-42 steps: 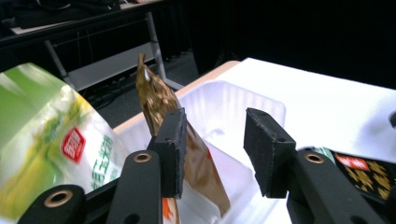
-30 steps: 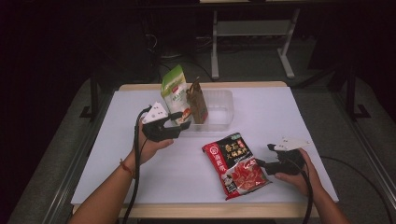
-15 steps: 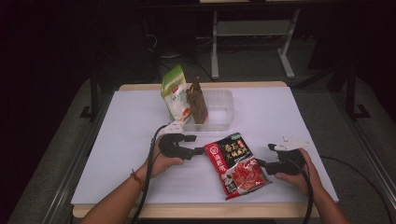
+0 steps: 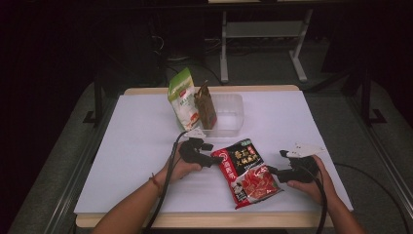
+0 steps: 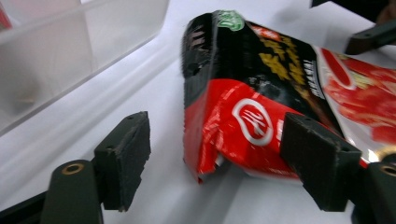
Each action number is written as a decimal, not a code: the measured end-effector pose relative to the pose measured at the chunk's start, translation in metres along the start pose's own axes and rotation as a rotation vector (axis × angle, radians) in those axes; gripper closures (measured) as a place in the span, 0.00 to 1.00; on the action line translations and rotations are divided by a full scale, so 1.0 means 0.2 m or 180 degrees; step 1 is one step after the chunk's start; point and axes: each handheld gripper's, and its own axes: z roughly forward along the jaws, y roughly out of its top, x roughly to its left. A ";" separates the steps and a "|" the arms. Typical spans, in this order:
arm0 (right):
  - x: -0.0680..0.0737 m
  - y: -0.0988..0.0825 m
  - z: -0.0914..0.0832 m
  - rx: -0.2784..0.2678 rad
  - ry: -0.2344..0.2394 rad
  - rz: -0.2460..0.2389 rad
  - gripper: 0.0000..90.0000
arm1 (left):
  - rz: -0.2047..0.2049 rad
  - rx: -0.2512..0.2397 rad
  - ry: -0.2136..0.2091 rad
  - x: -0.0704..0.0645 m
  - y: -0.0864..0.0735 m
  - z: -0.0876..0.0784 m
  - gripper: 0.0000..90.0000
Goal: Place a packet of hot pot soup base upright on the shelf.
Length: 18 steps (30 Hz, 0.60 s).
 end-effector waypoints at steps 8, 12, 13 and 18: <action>0.00 0.00 0.00 -0.0006 0.0007 0.0009 0.27 | 0.0066 0.0120 0.0021 -0.05 0.03 0.08 0.27; -0.01 0.00 0.00 -0.0007 0.0001 0.0012 0.27 | 0.0149 0.0161 0.0069 -0.07 0.03 0.09 0.33; -0.01 0.00 0.00 -0.0003 0.0001 0.0009 0.27 | 0.0142 0.0151 0.0056 -0.08 0.03 0.09 0.36; -0.01 0.00 0.00 0.0000 0.0011 0.0001 0.27 | 0.0051 0.0109 0.0033 -0.08 0.02 0.08 0.62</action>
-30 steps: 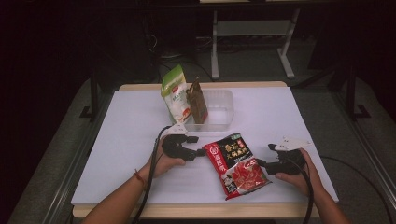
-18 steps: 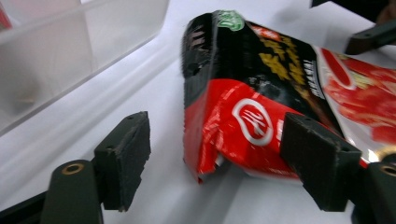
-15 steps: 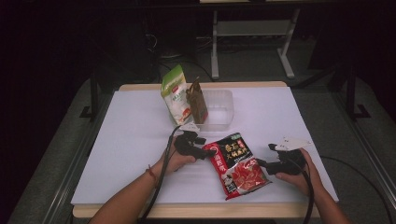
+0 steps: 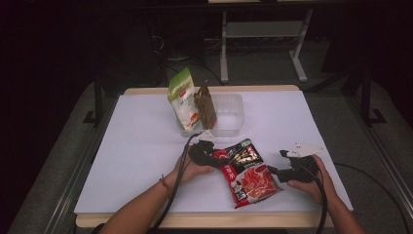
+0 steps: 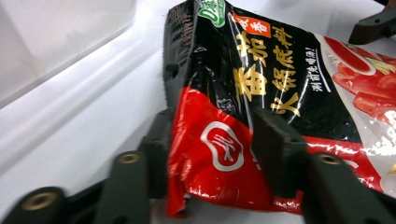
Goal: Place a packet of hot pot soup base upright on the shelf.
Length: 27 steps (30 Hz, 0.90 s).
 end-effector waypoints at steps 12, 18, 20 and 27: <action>-0.02 0.00 -0.02 -0.0048 -0.0026 0.0031 0.27 | -0.0145 -0.0402 -0.0020 -0.01 0.01 -0.09 0.96; -0.03 0.00 -0.03 -0.0085 -0.0059 0.0063 0.26 | 0.0008 -0.0654 -0.0014 -0.08 0.05 -0.20 0.96; -0.03 0.00 -0.03 -0.0123 -0.0077 0.0082 0.27 | 0.0043 -0.0728 0.0001 -0.10 0.06 -0.24 0.96; -0.06 0.00 -0.04 -0.0202 -0.0159 0.0190 0.27 | 0.0179 -0.0964 0.0055 -0.13 0.08 -0.36 0.97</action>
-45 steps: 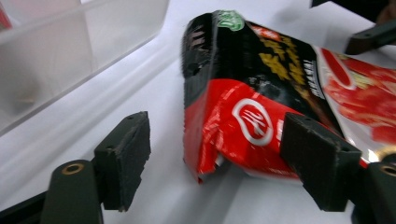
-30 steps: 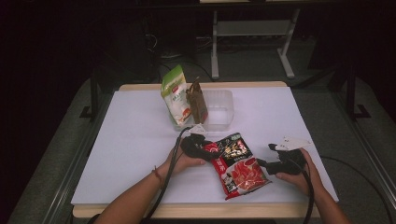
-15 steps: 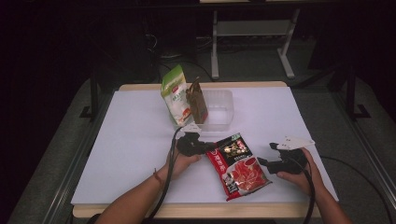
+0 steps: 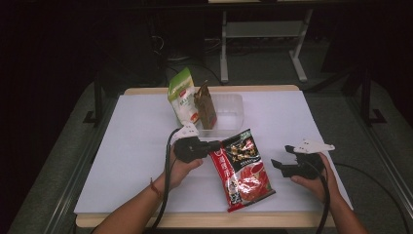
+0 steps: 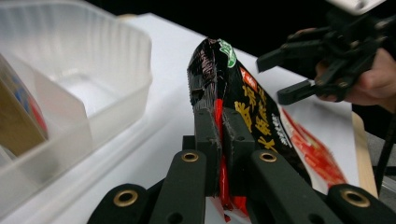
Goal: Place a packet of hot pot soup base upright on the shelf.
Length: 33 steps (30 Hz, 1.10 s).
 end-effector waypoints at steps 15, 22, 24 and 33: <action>-0.01 0.02 0.03 0.0009 0.0062 -0.0002 0.27 | -0.0003 -0.0178 -0.0027 0.00 0.02 -0.09 0.97; 0.00 0.02 0.04 0.0029 0.0085 -0.0018 0.26 | 0.0023 -0.0329 -0.0018 -0.03 0.05 -0.13 0.98; 0.00 0.02 0.04 0.0030 0.0083 -0.0013 0.26 | -0.0016 -0.0379 -0.0045 -0.03 0.06 -0.15 0.98; 0.00 0.02 0.05 0.0047 0.0084 -0.0016 0.26 | -0.0072 -0.0610 -0.0110 -0.05 0.10 -0.20 0.98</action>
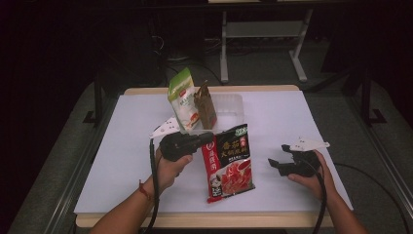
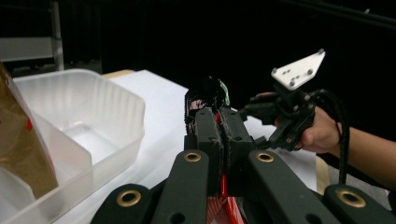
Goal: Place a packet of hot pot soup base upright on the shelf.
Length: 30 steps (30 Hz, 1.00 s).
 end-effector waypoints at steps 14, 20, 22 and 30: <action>0.00 0.00 0.00 0.0006 0.0004 0.0007 0.26 | 0.0000 -0.0233 -0.0151 -0.04 0.06 -0.04 1.00; 0.01 0.00 0.00 0.0015 0.0013 -0.0009 0.26 | 0.0046 -0.0377 -0.0160 -0.08 0.13 -0.03 1.00; 0.01 0.00 -0.01 0.0017 0.0010 -0.0002 0.26 | 0.0098 -0.0384 -0.0158 -0.09 0.15 -0.02 1.00; 0.01 -0.01 -0.02 0.0001 0.0004 0.0020 0.26 | 0.0168 -0.0424 0.0013 -0.07 0.24 0.01 1.00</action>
